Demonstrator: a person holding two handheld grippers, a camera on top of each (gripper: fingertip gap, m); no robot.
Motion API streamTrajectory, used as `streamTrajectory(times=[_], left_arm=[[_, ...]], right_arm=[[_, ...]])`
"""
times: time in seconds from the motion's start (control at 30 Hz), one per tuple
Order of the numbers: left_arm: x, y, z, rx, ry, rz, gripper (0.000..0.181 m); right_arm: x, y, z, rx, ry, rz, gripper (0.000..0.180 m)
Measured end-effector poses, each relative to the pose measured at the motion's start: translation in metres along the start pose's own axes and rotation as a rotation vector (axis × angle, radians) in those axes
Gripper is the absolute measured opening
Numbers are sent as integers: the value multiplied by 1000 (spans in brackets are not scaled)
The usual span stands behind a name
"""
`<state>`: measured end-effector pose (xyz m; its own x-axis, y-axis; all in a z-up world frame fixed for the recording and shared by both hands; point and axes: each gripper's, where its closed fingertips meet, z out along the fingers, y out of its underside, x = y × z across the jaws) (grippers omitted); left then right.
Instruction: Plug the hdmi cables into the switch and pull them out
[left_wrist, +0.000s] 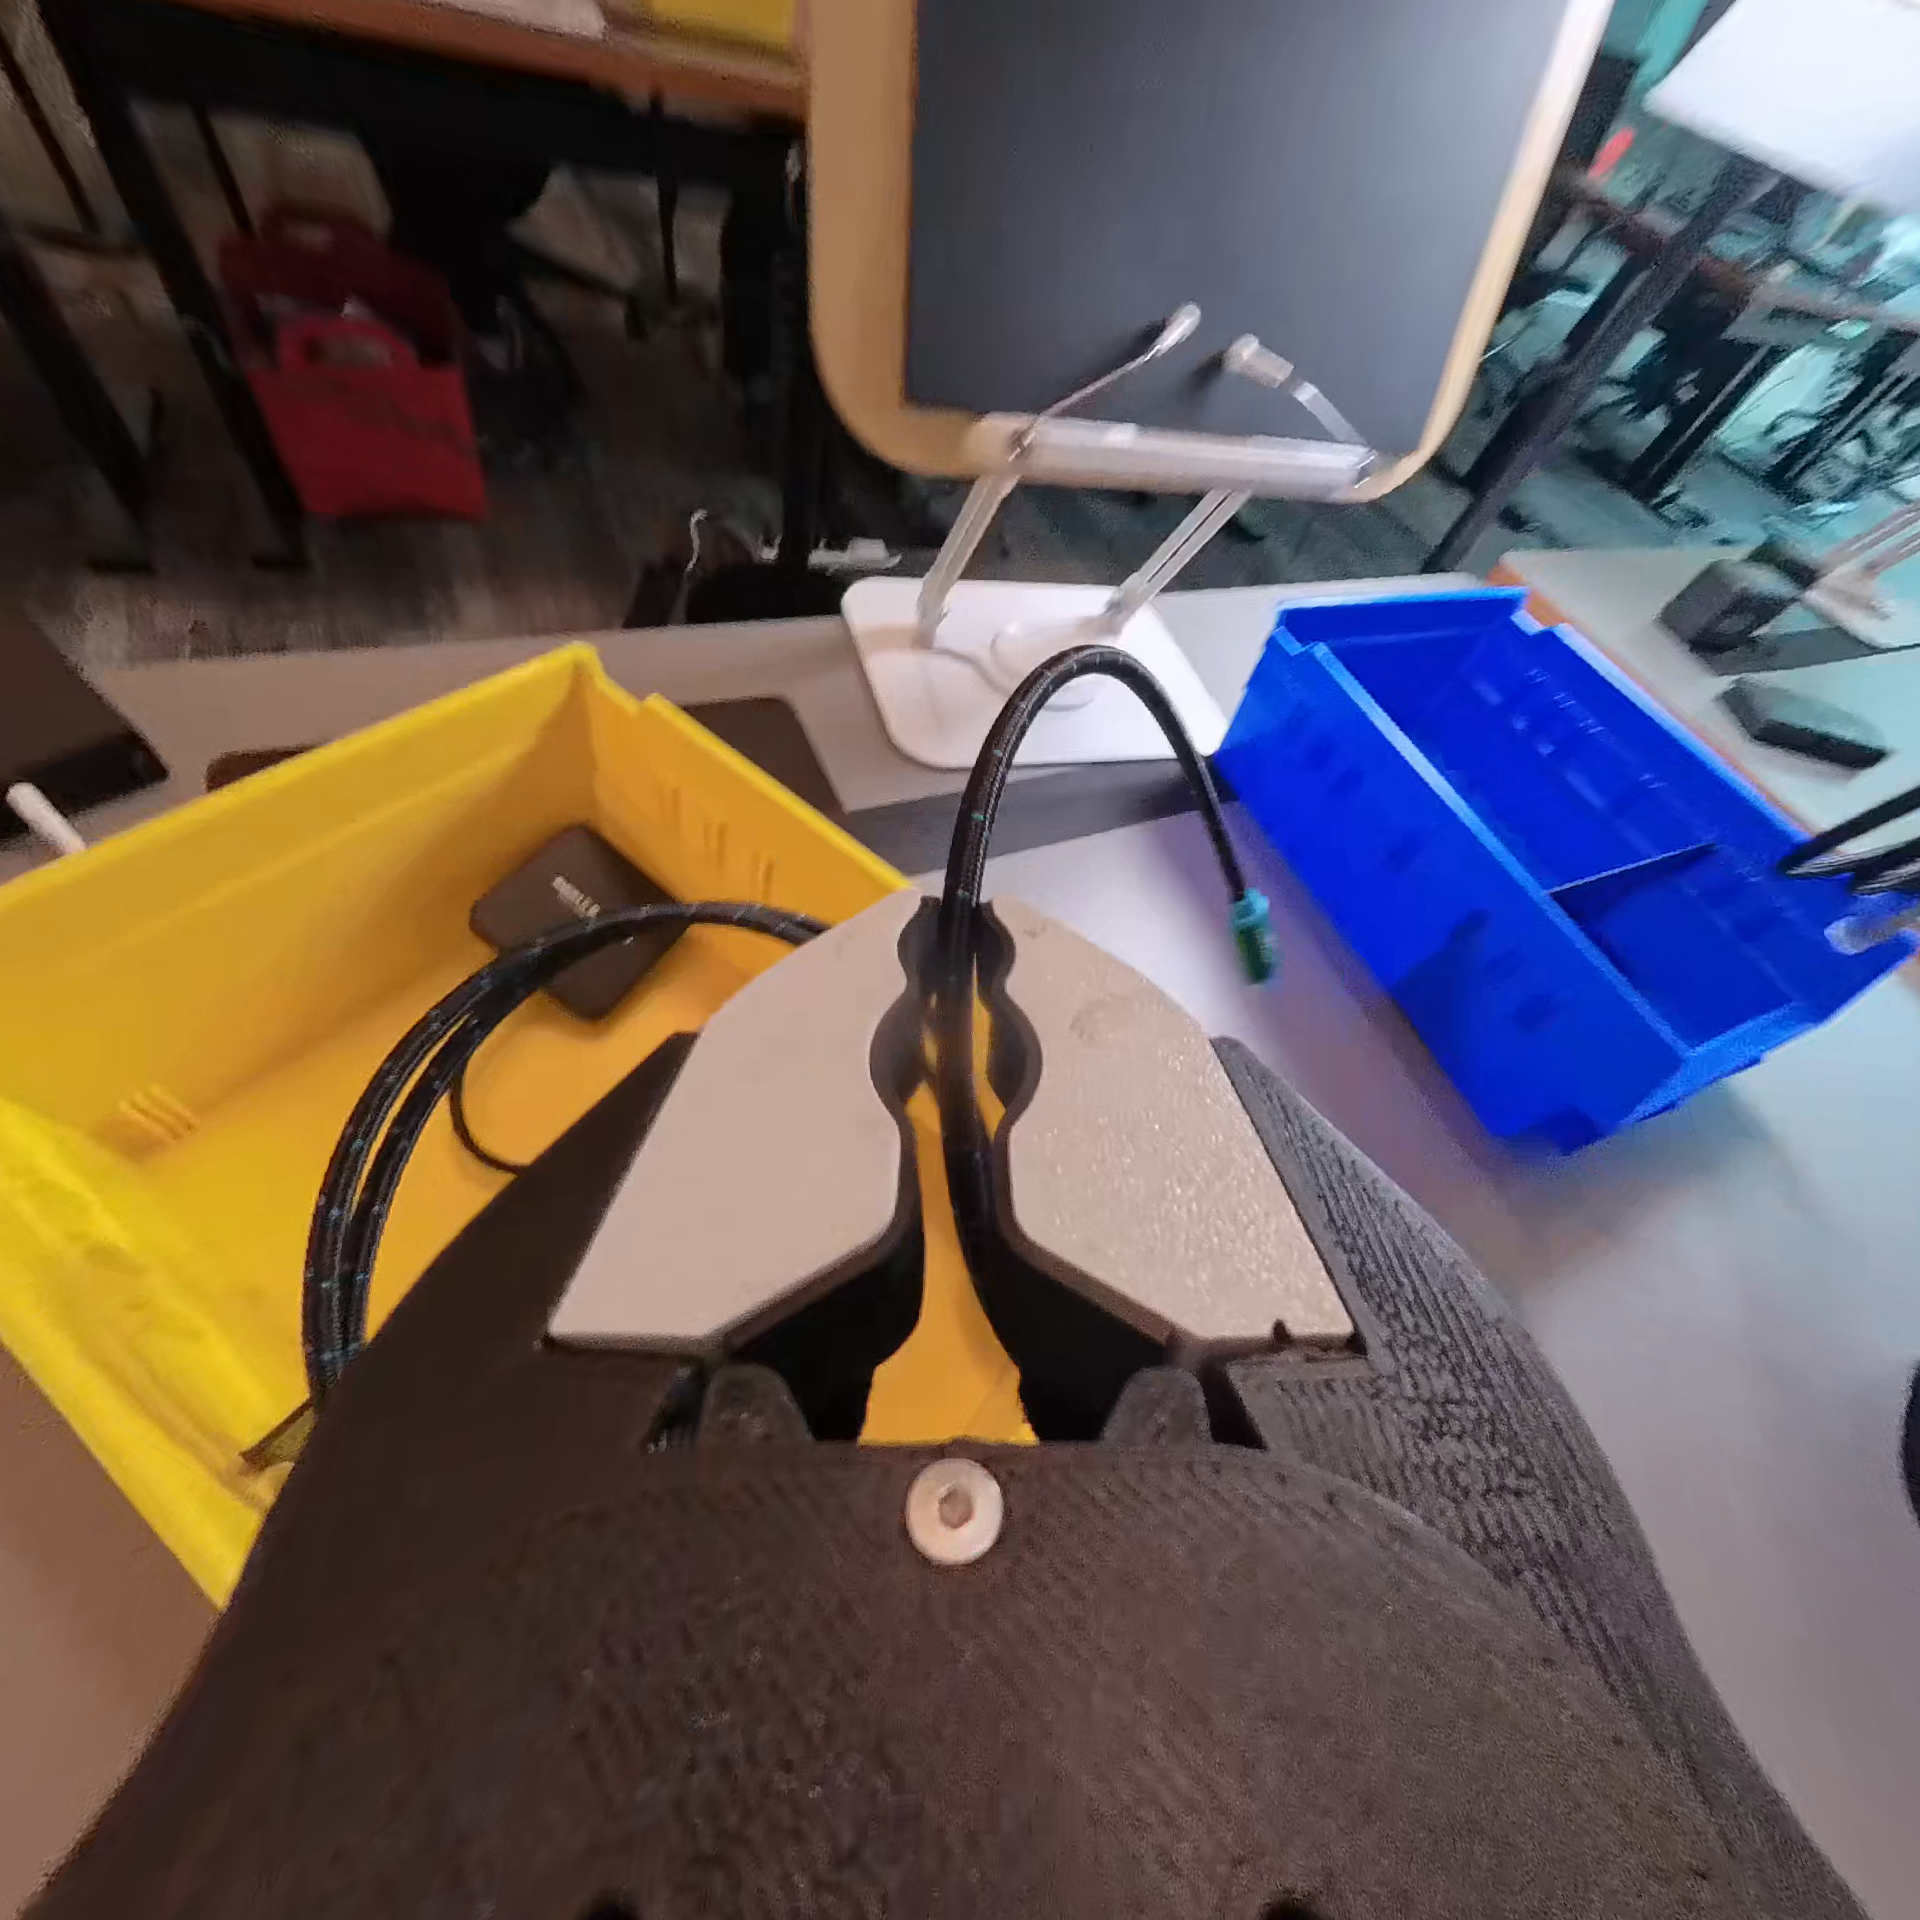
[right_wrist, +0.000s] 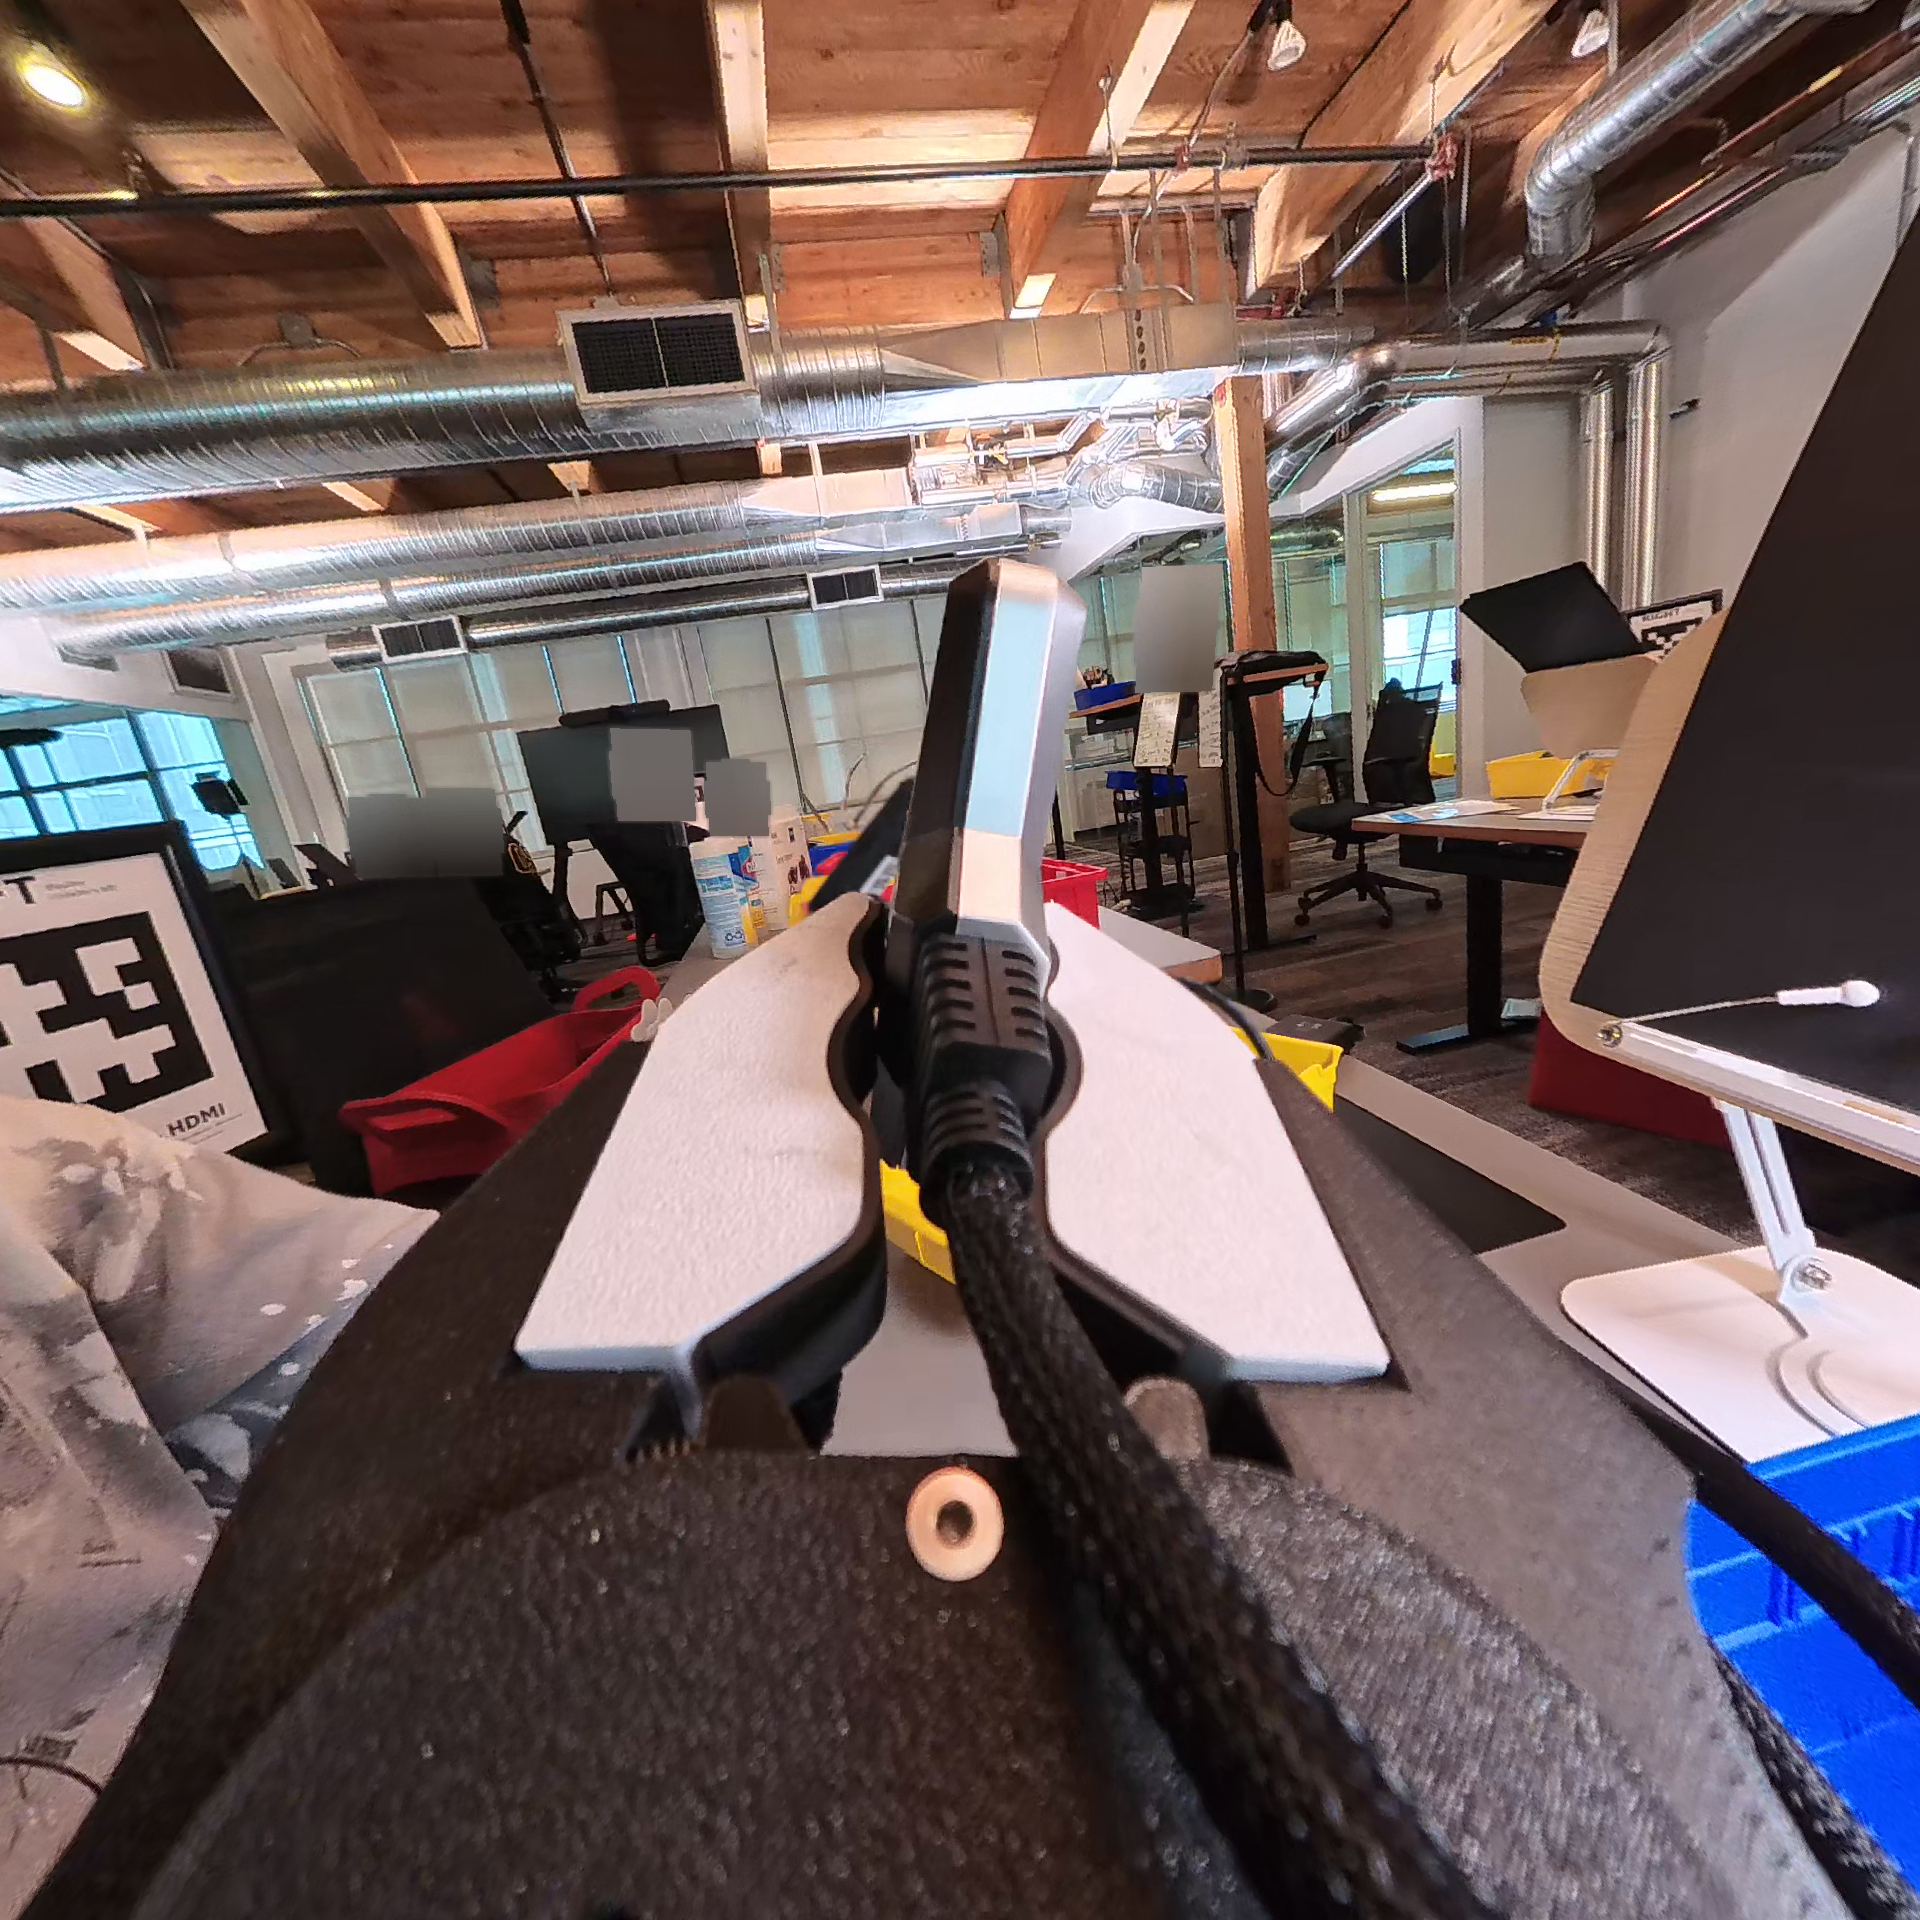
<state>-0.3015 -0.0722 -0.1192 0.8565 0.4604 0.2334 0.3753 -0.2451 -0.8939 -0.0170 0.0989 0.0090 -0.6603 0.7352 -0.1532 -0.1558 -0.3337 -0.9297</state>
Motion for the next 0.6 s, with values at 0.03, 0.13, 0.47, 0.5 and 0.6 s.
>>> streamTrajectory(times=[0.03,0.13,0.47,0.5,0.6], left_arm=[[-8,7,4,-22,-19,-3,7],[-28,25,10,-106,-84,11,7],[-80,47,5,-247,-390,258,8],[-81,52,5,-286,-394,258,11],[-80,52,-1,-315,-421,282,26]], right_arm=[[0,-1,-1,2,-1,1,24],[1,-2,-2,9,-2,8,24],[-2,-4,-2,11,-14,7,24],[-3,-3,-2,9,-13,5,24],[-2,-3,-2,5,-10,2,24]])
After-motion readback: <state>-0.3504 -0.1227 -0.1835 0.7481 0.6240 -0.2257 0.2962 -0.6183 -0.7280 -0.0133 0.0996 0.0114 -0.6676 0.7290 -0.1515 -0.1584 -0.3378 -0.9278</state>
